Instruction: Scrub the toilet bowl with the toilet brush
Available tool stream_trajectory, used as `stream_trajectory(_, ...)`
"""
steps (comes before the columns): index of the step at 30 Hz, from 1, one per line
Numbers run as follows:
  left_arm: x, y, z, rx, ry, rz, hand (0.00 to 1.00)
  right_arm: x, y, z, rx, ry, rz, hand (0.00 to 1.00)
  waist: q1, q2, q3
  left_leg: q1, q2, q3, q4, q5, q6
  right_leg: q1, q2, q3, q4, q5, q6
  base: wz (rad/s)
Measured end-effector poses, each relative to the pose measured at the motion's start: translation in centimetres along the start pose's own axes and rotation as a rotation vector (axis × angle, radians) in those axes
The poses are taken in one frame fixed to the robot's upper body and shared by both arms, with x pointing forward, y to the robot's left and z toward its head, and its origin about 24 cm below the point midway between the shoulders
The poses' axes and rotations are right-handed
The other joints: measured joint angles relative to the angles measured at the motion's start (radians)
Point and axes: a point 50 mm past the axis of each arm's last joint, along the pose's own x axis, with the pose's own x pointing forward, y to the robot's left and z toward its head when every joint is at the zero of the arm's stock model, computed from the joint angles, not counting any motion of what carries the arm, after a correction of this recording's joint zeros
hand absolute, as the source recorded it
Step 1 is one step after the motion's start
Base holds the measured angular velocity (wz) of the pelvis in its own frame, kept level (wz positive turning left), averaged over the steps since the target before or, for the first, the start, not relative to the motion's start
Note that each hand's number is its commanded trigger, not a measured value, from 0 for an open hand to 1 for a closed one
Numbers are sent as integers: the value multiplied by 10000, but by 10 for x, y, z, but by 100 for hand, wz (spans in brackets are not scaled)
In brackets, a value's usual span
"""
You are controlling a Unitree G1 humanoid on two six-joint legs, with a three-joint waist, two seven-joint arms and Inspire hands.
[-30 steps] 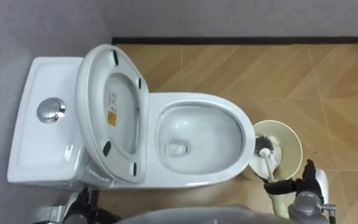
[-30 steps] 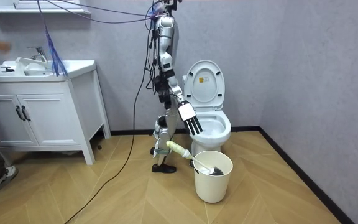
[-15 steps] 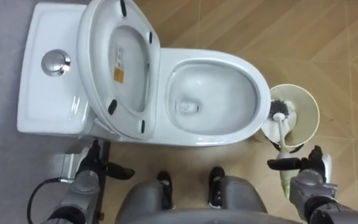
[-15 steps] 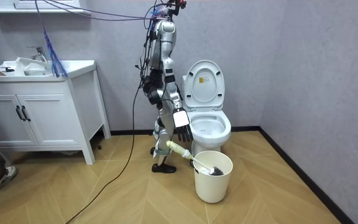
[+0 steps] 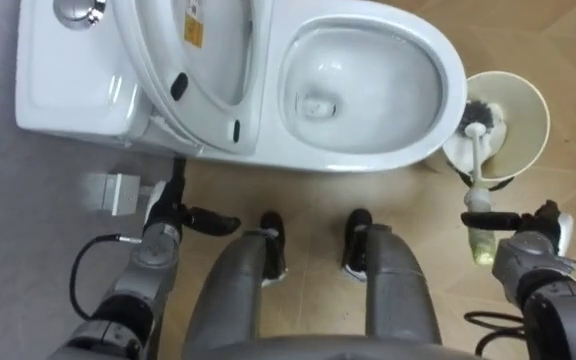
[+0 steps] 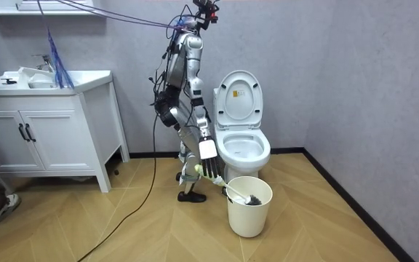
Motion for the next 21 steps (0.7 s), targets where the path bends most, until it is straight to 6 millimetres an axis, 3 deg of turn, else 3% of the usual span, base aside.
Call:
stream_trajectory(6,1,-5,19,137,-766,-254,0,5,-9,20,-308,-690,-341,0,206,-4,26,-874,18,-40,466,-84,21,-827,-33,-11,421,-104,-43,4)
stream_trajectory(11,2,-8,33,443,-1299,-473,0,6,-10,37,-325,-1176,-515,0,242,71,95,-1559,7,-66,1071,-281,38,-1460,-168,-118,1034,-342,-95,7)
stream_trajectory(13,1,-13,37,447,-1491,-652,0,7,-11,38,-603,-1277,-508,0,331,223,174,-1776,26,-153,1496,-486,29,-1580,-208,-205,1351,-523,-113,6)
stream_trajectory(21,-1,-16,41,88,-1686,-823,0,7,-11,36,-971,-1357,-441,0,543,297,154,-2774,-148,-114,2572,-860,76,-2672,-566,-15,2731,-1110,-119,11)
